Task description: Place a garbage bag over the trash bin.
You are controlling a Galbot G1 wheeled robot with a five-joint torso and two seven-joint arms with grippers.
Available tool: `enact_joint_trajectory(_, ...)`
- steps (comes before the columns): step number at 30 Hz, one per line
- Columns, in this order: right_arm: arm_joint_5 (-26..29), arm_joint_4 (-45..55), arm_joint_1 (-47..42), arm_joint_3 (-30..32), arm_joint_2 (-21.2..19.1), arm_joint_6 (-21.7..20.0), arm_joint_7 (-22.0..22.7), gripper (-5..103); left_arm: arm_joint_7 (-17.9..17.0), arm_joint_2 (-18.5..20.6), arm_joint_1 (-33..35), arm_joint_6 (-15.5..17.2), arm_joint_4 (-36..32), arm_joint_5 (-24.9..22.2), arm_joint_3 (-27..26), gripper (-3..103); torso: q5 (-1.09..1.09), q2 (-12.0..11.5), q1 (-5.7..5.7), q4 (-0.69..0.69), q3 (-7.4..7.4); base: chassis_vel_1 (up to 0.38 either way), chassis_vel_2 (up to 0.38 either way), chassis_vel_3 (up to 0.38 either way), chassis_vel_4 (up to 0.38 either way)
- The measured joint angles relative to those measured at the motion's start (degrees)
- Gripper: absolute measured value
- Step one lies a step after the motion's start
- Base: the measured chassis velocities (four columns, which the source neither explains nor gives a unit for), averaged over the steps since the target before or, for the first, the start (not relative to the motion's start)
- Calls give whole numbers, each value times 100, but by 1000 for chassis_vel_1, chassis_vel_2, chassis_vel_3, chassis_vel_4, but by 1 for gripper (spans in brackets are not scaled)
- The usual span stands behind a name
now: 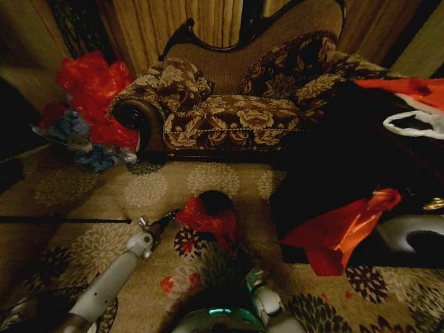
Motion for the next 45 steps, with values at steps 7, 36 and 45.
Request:
enact_joint_trajectory(7,-12,-166,193,51,2,41,39,0,47,-274,-388,-16,360,33,105,0,0,0,0,-1,0,0,0,0,0)
enact_joint_trajectory(36,31,940,-50,258,-197,197,547,0,195,-246,-474,-85,-329,-354,-366,0,0,0,0,0,0,0,0,0,0)
enact_joint_trajectory(45,105,996,130,237,-228,125,578,0,97,-337,-659,-99,-342,-445,-311,0,0,0,0,0,0,0,0,0,0)
